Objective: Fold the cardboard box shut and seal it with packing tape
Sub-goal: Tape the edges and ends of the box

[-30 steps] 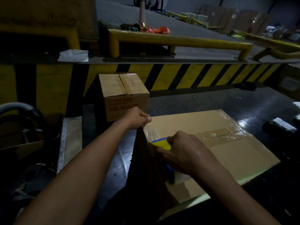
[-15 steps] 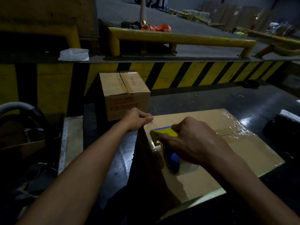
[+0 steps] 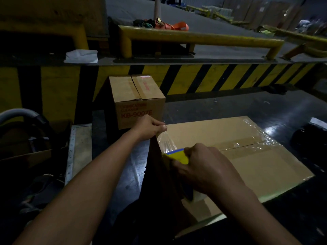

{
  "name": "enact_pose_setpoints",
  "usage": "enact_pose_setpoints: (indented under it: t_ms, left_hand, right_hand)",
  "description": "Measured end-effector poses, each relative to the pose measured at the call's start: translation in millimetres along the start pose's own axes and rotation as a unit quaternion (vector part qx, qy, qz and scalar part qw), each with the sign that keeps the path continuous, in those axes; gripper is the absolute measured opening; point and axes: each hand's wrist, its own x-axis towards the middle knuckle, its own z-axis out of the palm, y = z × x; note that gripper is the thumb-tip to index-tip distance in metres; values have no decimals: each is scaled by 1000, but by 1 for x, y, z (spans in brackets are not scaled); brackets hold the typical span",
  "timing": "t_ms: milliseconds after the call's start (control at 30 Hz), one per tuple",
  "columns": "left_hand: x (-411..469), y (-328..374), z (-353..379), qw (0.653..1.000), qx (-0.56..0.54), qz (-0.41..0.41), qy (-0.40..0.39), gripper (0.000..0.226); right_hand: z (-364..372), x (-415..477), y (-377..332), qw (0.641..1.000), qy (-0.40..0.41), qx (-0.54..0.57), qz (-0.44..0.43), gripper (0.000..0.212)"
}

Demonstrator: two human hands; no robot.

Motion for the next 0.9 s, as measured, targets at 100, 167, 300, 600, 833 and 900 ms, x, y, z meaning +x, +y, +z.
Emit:
enact_pose_setpoints:
  t_ms: [100, 167, 300, 600, 833, 900]
  left_hand:
    - [-4, 5, 3, 995, 89, 30, 40, 30]
    - [-8, 9, 7, 978, 177, 74, 77, 29]
    - [-11, 4, 16, 969, 237, 71, -17, 54]
    - [-10, -1, 19, 973, 221, 46, -41, 72]
    - [-20, 14, 21, 944, 328, 21, -40, 83]
    - [-30, 26, 24, 918, 392, 60, 25, 83]
  right_hand:
    - [1, 3, 2, 1000, 12, 3, -2, 61]
    - [2, 1, 3, 1000, 21, -7, -12, 56]
    - [1, -3, 4, 999, 40, -8, -28, 56]
    - [-13, -45, 14, 998, 38, 11, -40, 61]
    - [1, -62, 21, 999, 23, 35, -21, 66]
    - [3, -64, 21, 999, 29, 17, -23, 64]
